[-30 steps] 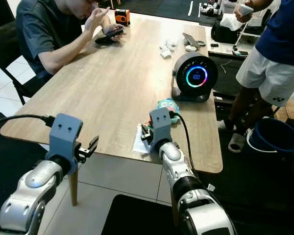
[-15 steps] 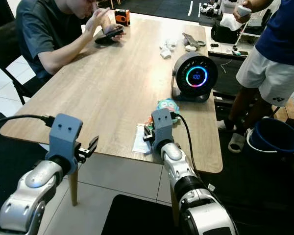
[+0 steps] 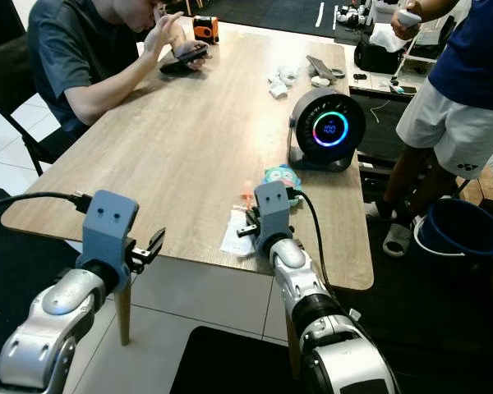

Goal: Hang keys on a hook

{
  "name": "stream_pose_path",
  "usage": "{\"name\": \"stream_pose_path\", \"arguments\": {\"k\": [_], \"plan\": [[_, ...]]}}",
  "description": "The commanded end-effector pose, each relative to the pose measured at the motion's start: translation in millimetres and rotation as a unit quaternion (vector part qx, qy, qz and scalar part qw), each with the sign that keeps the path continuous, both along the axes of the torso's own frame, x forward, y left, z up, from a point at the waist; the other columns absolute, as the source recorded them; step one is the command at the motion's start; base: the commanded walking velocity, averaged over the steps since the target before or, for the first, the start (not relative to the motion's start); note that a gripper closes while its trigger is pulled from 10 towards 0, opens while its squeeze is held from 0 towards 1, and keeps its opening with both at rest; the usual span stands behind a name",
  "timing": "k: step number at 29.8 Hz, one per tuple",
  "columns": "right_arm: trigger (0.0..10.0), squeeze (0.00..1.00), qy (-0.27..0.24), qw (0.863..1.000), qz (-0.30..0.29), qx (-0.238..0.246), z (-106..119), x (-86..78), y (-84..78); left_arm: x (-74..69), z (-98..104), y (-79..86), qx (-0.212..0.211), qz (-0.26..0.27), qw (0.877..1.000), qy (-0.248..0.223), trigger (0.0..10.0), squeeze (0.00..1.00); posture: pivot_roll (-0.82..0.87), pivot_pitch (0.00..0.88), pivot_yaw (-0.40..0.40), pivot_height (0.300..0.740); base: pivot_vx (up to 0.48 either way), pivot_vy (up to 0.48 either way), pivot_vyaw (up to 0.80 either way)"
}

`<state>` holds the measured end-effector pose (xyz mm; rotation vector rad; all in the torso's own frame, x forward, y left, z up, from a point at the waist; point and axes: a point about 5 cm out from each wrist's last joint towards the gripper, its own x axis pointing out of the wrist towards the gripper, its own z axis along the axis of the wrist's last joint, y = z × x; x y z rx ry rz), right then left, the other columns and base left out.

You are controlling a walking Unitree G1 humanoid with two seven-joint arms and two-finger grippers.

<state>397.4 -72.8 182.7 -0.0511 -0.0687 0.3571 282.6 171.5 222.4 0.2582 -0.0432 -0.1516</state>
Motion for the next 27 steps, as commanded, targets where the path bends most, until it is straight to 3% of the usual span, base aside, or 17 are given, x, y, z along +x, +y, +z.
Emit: {"name": "stream_pose_path", "arguments": {"k": [1, 3, 4, 5, 6, 14, 24, 25, 26, 27], "plan": [[0.0, 0.0, 0.021, 1.0, -0.007, -0.004, -10.0, -1.2, -3.2, -0.8, -6.3, -2.3, -0.004, -0.005, 1.0, 0.01, 10.0, 0.0, 0.26, 0.278, -0.06, 0.74, 0.0, 0.0, 0.0], [0.0, 0.0, 0.02, 1.0, -0.007, -0.005, -9.8, -1.3, -3.1, -0.8, -6.3, -2.5, -0.004, -0.005, 1.0, 0.01, 10.0, 0.0, 0.26, 0.277, -0.06, 0.74, 0.0, 0.0, 0.0], [4.5, 0.0, 0.018, 1.0, -0.006, -0.005, -9.7, -1.4, -2.9, -0.8, -6.2, -2.8, -0.004, -0.006, 1.0, 0.01, 10.0, 0.0, 0.26, 0.276, -0.059, 0.74, 0.0, 0.0, 0.0], [4.5, 0.0, 0.018, 1.0, -0.006, -0.005, -9.7, -1.4, -2.9, -0.8, -6.2, -2.8, -0.004, -0.006, 1.0, 0.01, 10.0, 0.0, 0.26, 0.276, -0.059, 0.74, 0.0, 0.0, 0.0], [10.0, 0.0, 0.015, 1.0, -0.005, -0.005, -9.2, -1.7, -2.4, -0.7, -6.0, -3.0, -0.003, -0.006, 1.0, 0.01, 10.0, 0.0, 0.26, 0.276, -0.059, 0.74, 0.0, 0.0, 0.0], [10.0, 0.0, -0.027, 0.999, 0.021, 0.005, 0.7, -5.3, 3.6, 0.3, -5.6, -4.2, -0.004, -0.009, 1.0, 0.009, 10.0, 0.0, 0.26, 0.268, -0.059, 0.74, 0.0, 0.0, 0.0], [10.0, 0.0, -0.031, 0.998, -0.043, -0.019, 1.5, 0.7, -18.7, 1.4, -5.0, -5.5, -0.005, -0.011, 1.0, 0.008, 10.0, 0.0, 0.25, 0.268, -0.053, 0.74, 0.0, 0.0, 0.0], [10.0, 0.58, -0.031, 0.998, -0.047, -0.023, 0.9, 1.0, -20.7, 1.4, -5.0, -5.6, -0.005, -0.012, 1.0, 0.008, 10.0, 0.0, 0.25, 0.268, -0.053, 0.74, 0.0, 0.0, 0.0], [10.0, 1.0, -0.028, 0.998, -0.053, -0.025, -0.4, 1.3, -23.5, 1.3, -4.9, -5.6, -0.005, -0.012, 1.0, 0.008, 10.0, 0.0, 0.25, 0.268, -0.053, 0.74, 0.0, 0.0, 0.0], [10.0, 1.0, -0.026, 0.998, -0.057, -0.027, -1.2, 1.4, -25.4, 1.1, -4.9, -5.6, -0.005, -0.012, 1.0, 0.008, 10.0, 0.0, 0.25, 0.268, -0.053, 0.74, 0.0, 0.0, 0.0]]}}
